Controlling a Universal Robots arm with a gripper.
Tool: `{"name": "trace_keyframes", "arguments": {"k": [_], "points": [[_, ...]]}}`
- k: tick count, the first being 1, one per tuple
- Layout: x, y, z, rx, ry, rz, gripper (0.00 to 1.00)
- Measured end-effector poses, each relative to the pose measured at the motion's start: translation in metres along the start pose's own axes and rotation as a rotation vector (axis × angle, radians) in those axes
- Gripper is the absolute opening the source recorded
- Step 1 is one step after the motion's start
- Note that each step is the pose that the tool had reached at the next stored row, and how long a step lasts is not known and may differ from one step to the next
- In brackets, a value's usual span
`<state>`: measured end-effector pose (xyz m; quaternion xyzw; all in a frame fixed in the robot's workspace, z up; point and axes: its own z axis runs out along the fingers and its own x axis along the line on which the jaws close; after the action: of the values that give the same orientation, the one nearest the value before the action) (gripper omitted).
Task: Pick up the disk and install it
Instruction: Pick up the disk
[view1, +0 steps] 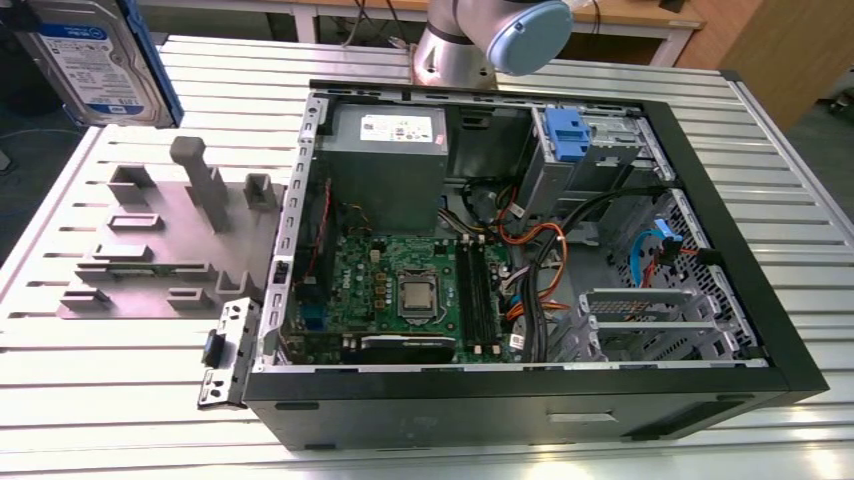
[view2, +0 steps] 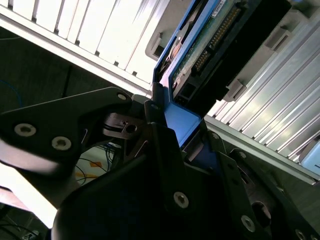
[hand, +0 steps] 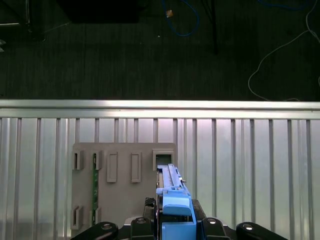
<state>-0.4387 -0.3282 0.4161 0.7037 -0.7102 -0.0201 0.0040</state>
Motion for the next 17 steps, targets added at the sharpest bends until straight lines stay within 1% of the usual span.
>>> {"name": "trace_keyframes", "arguments": {"k": [5, 17], "points": [[0.0000, 0.0001, -0.0008, -0.0002, 0.0001, 0.000, 0.37], [0.0000, 0.0029, -0.0008, 0.0024, 0.0000, 0.000, 0.37]]}}
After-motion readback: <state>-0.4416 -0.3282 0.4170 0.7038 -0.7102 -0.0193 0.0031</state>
